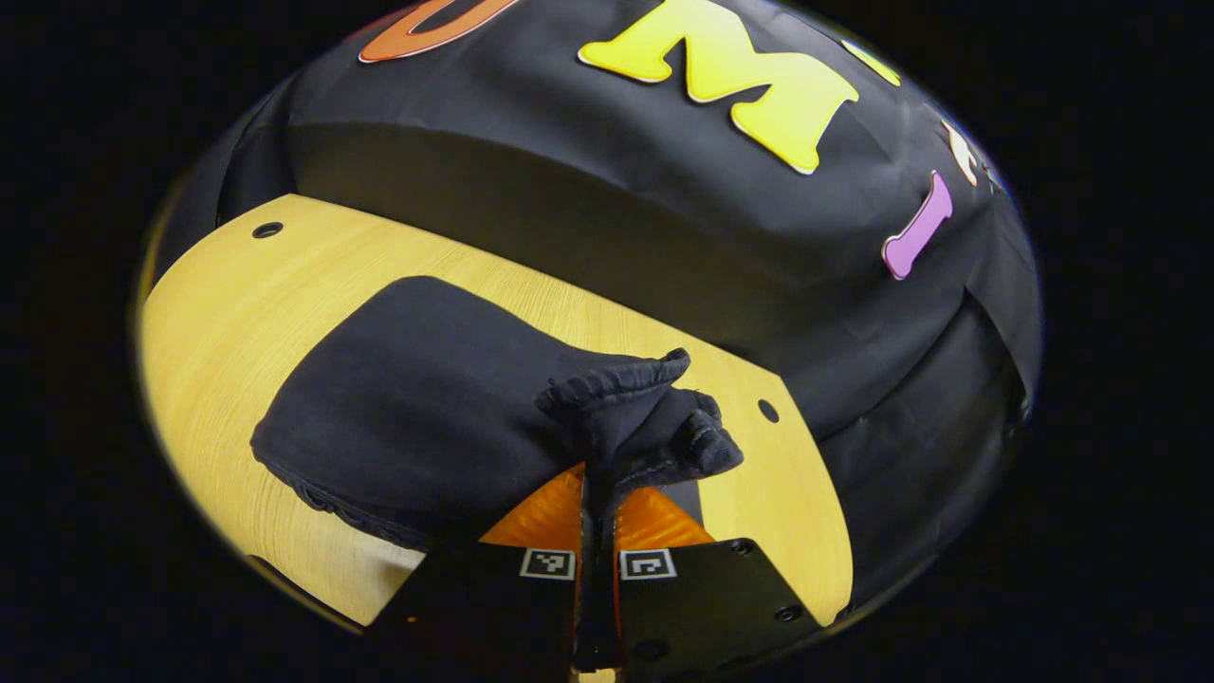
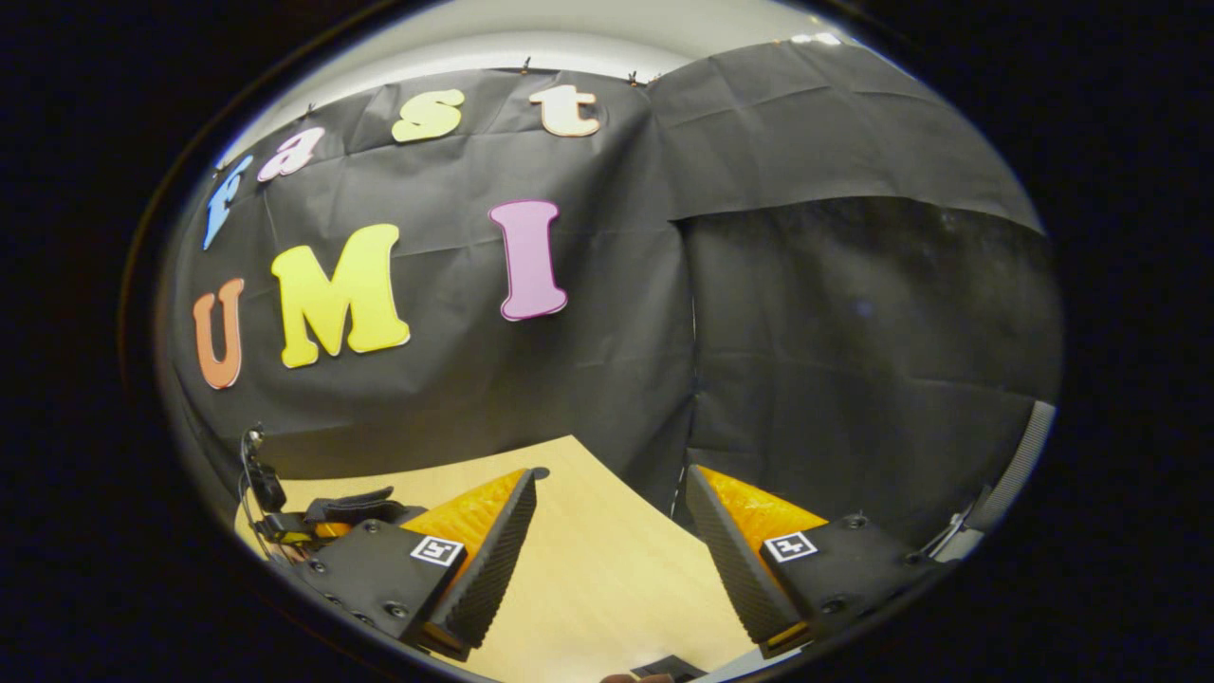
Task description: Grasp the waist and the cuffs of the jeans and fold them to make the two legs overlap; first hold the waist and fold one-third of the jeans toward the cuffs, then hold the cuffs and fold the remaining one-third in the same direction to finish folding.
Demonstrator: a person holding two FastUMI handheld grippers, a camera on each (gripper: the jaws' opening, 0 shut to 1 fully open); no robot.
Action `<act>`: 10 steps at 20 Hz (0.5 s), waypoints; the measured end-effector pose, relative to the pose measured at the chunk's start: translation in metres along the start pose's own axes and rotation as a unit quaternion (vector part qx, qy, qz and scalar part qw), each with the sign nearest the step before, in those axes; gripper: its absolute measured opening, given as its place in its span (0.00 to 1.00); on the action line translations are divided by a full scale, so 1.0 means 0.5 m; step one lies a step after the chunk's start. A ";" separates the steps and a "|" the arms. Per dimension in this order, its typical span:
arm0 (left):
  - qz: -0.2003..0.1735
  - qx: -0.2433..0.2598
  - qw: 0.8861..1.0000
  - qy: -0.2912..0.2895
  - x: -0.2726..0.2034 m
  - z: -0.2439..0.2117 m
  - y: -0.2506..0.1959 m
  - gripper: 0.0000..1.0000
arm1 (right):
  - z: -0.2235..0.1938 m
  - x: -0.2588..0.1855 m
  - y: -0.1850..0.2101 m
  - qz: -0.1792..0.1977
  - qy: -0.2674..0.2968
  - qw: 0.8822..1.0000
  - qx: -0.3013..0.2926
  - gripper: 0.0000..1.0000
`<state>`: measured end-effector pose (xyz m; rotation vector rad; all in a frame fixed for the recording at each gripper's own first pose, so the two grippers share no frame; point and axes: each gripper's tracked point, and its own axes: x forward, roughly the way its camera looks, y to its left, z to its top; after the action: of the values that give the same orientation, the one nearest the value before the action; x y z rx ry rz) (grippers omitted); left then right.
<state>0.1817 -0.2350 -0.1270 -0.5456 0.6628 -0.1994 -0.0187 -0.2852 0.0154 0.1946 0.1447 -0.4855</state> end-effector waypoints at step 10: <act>-0.085 0.070 0.993 -0.041 -0.057 0.032 -0.091 0.99 | 0.003 0.002 0.011 0.006 -0.003 1.000 0.003 0.99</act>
<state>0.1697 -0.2568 -0.0768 -0.4720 0.5182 -0.3788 -0.0153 -0.2814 0.0177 0.2007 0.1367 -0.4743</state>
